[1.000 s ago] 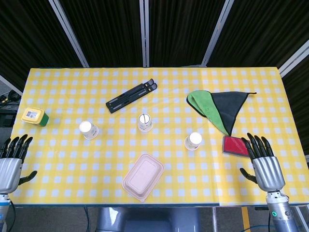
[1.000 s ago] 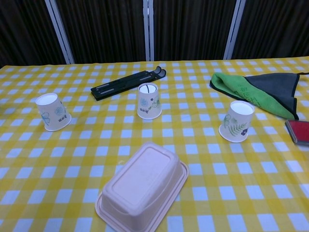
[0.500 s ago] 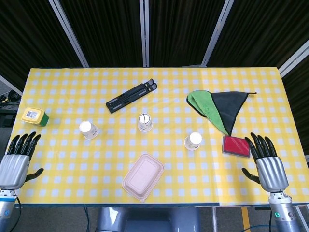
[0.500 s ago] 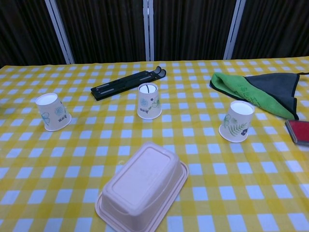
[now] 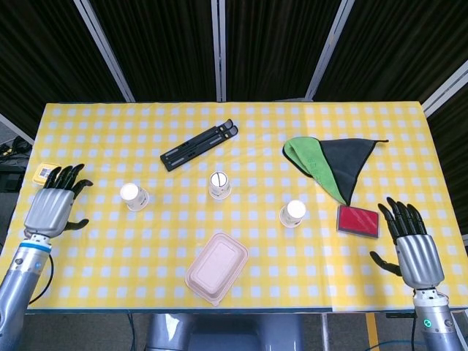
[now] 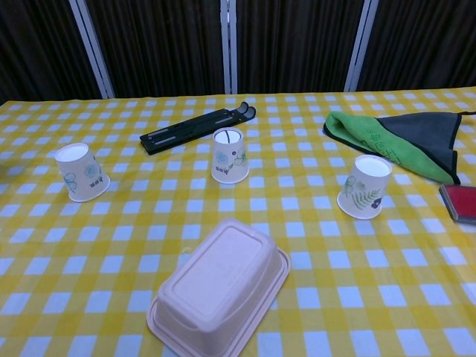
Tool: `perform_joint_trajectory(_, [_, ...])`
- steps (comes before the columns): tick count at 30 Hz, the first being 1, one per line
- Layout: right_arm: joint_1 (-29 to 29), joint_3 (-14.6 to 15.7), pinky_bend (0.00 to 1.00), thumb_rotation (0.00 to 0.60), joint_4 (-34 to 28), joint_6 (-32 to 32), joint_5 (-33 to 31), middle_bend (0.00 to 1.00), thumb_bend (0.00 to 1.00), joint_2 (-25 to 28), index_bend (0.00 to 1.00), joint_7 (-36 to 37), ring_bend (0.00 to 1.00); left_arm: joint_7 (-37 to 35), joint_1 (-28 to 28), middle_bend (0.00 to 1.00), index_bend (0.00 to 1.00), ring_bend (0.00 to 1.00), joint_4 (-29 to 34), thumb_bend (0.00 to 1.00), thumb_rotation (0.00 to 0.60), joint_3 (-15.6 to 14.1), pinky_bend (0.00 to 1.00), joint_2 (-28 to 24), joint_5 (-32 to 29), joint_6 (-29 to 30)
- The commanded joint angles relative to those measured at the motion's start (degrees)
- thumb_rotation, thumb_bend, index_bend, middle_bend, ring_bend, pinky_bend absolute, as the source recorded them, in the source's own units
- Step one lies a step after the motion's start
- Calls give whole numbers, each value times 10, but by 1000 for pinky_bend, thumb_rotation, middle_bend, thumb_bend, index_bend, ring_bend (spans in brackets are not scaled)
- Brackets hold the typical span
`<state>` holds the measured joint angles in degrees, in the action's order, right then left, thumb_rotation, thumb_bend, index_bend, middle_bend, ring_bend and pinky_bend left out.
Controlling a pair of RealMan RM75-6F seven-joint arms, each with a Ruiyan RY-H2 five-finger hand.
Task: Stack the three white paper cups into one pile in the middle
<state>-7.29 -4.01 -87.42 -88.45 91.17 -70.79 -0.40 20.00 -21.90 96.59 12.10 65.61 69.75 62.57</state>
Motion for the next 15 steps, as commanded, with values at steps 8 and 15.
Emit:
perform_joint_trajectory(8, [-4, -7, 0, 600, 4, 14, -18, 0, 60, 7, 65, 29, 0, 101, -124, 0, 243, 0, -54, 142, 600, 25, 0, 46, -170, -119])
perform_joint_trajectory(15, [-5, -8, 0, 600, 7, 18, -20, 0, 60, 11, 65, 45, 0, 129, -176, 0, 273, 0, -87, 215, 600, 13, 0, 82, -248, -152])
